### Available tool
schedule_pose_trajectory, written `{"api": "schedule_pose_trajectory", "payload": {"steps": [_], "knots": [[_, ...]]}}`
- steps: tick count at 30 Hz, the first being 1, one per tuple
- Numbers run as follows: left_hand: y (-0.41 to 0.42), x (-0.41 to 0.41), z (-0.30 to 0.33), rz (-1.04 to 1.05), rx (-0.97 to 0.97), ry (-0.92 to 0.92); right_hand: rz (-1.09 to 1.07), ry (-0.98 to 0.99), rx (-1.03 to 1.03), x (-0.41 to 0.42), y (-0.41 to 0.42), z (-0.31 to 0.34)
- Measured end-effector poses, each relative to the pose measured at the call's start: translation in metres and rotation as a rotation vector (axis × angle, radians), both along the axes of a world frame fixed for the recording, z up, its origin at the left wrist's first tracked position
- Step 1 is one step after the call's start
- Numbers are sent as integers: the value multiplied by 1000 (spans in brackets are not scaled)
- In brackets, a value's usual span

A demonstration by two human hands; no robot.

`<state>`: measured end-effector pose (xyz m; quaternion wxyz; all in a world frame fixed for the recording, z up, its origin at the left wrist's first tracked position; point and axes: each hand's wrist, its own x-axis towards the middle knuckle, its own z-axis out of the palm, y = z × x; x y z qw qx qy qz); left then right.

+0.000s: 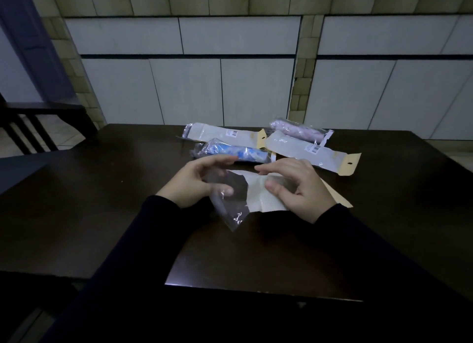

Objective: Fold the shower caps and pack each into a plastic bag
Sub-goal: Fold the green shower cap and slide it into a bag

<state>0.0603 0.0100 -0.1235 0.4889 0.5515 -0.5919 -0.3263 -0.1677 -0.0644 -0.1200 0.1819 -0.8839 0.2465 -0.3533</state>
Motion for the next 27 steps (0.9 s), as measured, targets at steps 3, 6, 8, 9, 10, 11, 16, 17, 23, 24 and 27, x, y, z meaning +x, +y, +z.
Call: {"api": "schedule_pose_trajectory", "payload": {"steps": [3,6,8,9,10,11,16,17,23,24,27], "knots": [[5,-5,-1,-128,14,134,20,44,15,-1,3,-1],[10,-10,-3,-217,32,128,8,75,-95,-5,10,-2],[11,-13,-3,-205,5,82,5,34,-170,-9,17,-2],[12,-15,-1,-181,-18,72,23,18,-167,-11,21,-3],[13,-18,0,-143,-43,75,54,17,-141,-13,25,-3],[14,-20,1,-111,-73,78,87,31,-99,-16,28,-3],[20,-33,7,-68,-163,19,197,44,19,-30,33,3],[21,-34,6,-61,-171,2,200,47,-11,-31,34,2],[19,-33,-4,-105,-151,-124,96,13,-205,-40,30,-7],[19,-34,-4,-121,-107,-151,83,54,-197,-43,29,-8],[18,-42,-3,-169,60,-187,52,195,-24,-54,24,-10]]}}
